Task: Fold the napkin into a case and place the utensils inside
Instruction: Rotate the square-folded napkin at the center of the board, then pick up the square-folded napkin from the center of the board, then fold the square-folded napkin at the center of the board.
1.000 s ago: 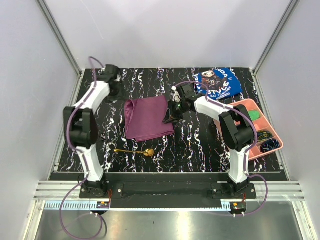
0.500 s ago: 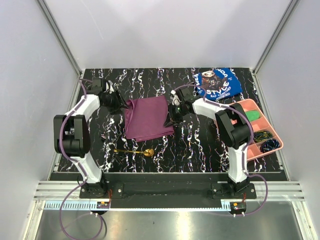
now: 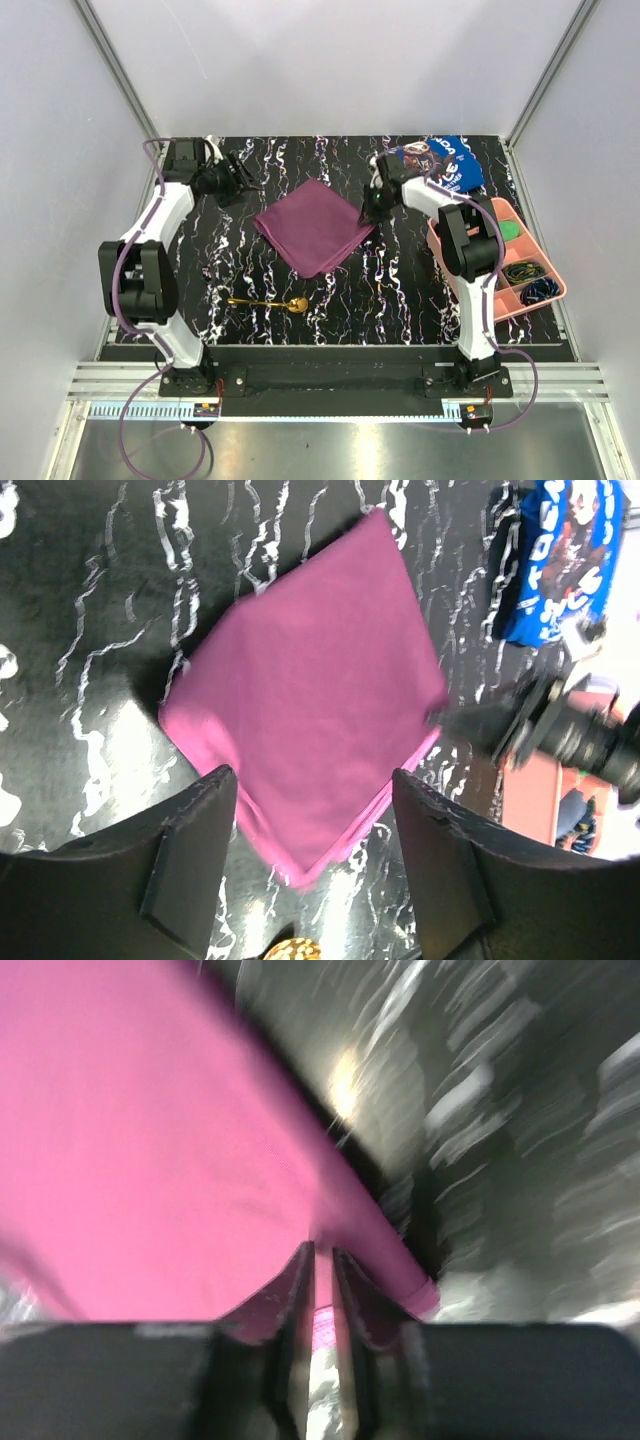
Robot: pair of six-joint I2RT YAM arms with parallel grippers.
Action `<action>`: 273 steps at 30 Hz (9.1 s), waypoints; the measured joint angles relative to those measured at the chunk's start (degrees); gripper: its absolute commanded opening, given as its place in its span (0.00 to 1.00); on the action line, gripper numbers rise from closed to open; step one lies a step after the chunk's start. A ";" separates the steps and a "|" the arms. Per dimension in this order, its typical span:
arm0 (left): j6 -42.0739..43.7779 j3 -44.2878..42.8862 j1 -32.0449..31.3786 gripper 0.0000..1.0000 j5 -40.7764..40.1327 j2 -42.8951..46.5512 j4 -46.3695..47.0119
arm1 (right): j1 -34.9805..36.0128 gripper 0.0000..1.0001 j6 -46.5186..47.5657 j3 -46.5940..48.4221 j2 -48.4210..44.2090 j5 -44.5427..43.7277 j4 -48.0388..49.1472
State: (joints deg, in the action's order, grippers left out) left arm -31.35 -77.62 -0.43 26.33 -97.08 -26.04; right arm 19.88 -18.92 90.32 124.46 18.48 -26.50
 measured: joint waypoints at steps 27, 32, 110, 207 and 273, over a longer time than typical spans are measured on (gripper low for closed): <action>-1.77 5.99 -7.85 0.58 3.04 -12.92 1.38 | 4.04 0.61 -29.66 -29.35 -21.31 -2.34 9.42; -1.90 6.88 -7.89 0.54 3.02 -12.90 2.82 | 5.77 0.59 -34.58 -31.74 -21.31 -2.38 13.90; -29.97 -17.44 -8.63 0.00 11.87 -29.83 38.14 | -9.94 0.00 -17.92 7.28 -4.13 1.18 21.24; -9.73 21.70 -12.94 0.09 13.11 -4.52 12.87 | -9.55 0.00 -17.22 -27.78 -15.32 19.67 17.84; -11.41 26.10 -15.65 0.08 13.35 7.34 10.01 | -7.72 0.00 -10.54 -20.24 -26.95 14.75 1.57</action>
State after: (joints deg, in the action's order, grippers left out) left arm -42.76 -51.53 -16.08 39.68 -89.73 -16.03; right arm 12.16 -29.45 70.08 97.51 33.23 -24.93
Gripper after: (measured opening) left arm 0.080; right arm 0.012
